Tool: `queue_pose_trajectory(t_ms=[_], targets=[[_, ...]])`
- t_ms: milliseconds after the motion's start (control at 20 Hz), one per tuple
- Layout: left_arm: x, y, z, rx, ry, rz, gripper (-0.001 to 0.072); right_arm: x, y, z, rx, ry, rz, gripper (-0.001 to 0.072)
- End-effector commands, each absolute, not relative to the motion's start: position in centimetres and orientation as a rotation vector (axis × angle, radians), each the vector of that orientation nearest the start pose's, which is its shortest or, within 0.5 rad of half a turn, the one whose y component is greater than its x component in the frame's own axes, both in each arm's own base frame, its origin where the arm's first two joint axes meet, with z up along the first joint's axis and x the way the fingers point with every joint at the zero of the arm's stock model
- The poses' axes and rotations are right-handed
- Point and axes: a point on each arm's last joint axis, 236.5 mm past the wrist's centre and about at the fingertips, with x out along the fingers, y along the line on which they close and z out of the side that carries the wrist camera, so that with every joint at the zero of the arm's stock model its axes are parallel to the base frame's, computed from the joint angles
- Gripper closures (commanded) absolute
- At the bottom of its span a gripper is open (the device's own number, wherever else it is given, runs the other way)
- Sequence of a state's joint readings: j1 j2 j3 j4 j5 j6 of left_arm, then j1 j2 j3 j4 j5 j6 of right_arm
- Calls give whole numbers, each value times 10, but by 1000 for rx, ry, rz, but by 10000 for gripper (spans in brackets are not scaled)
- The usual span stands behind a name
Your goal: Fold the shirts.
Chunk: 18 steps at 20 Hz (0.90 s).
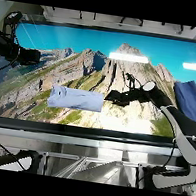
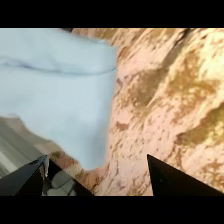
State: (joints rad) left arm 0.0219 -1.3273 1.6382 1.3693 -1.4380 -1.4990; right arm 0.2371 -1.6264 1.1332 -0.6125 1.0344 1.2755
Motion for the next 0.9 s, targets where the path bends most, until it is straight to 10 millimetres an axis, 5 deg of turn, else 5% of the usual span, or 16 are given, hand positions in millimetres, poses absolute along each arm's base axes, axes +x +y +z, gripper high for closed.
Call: queue_pose_trajectory(t_ms=[0, 250, 400, 500, 550, 700, 850], targets=[[412, -45, 148, -104, 1125, -209, 691, 382, 279, -71, 786, 1379, 695, 25], [411, -45, 147, -104, 1133, -209, 691, 366, 326, -93, 855, 1416, 745, 25], [410, -45, 146, -104, 1137, -210, 691, 370, 349, -87, 879, 1357, 752, 51], [409, -45, 146, -104, 1141, -211, 691, 377, 358, -82, 899, 1316, 743, 294], [409, -45, 146, -104, 1141, -211, 691, 381, 357, -81, 889, 1297, 746, 640], [409, -45, 146, -103, 1141, -210, 691, 387, 345, -55, 778, 1213, 801, 692], [409, -45, 146, -103, 1139, -210, 691, 394, 310, 0, 676, 1129, 769, 692]])
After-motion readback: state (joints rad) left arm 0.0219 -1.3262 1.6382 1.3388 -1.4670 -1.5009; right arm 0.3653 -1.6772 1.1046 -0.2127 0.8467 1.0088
